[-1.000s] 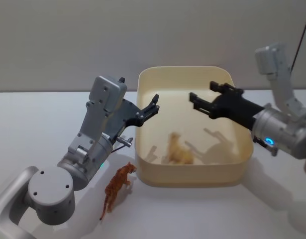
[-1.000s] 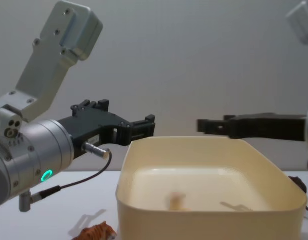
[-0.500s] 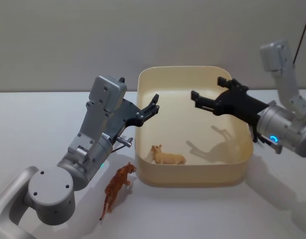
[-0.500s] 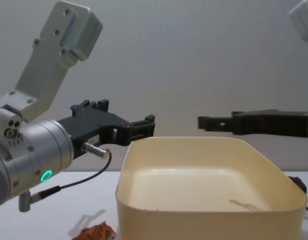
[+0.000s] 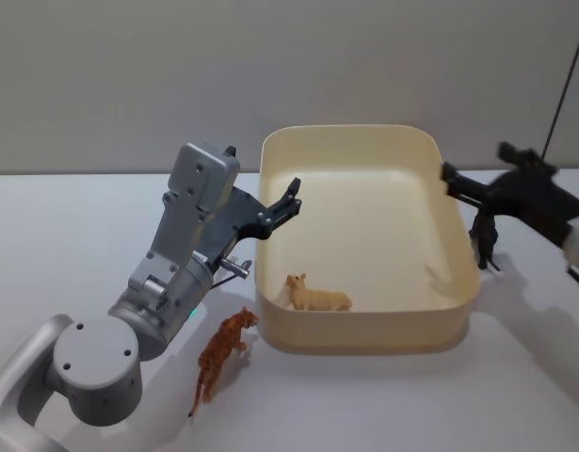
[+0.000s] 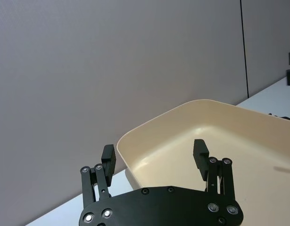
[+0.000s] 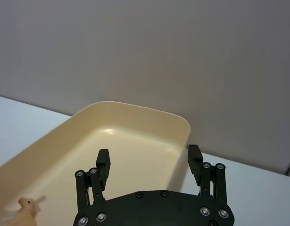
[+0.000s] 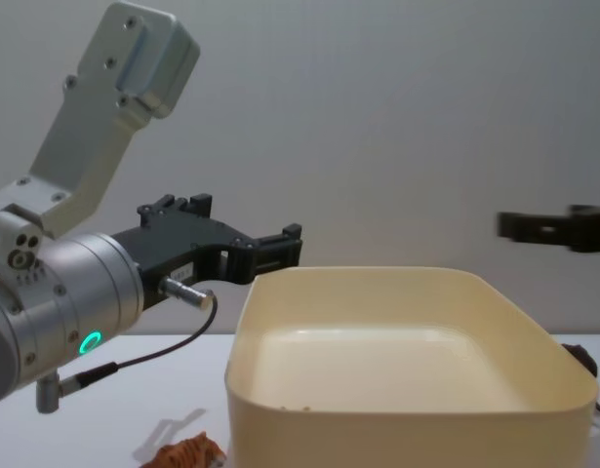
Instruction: Pick up the toy alternately with two hands and place it into the central storage box.
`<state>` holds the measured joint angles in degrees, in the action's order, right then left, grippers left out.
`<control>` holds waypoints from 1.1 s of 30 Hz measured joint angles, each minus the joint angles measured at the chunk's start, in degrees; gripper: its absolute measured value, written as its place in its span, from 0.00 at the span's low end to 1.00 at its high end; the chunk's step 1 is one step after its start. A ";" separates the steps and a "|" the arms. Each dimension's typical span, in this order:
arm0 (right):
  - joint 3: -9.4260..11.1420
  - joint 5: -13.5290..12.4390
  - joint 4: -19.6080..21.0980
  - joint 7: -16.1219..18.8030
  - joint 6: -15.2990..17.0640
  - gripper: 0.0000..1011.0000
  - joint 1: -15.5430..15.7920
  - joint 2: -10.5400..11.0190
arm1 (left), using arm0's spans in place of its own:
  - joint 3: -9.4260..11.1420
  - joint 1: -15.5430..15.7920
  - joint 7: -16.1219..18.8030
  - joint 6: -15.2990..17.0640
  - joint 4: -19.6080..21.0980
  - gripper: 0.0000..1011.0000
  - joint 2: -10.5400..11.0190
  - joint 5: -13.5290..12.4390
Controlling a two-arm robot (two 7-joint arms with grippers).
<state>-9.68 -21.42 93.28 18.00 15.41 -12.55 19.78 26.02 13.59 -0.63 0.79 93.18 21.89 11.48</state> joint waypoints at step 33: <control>3.36 -0.23 0.92 -6.42 0.91 0.99 8.50 5.42 | 0.00 0.00 0.00 0.00 0.00 0.99 0.00 0.00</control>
<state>-6.32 -21.64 94.20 11.57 16.32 -4.05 25.19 26.02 13.59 -0.63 0.79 93.18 21.89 11.48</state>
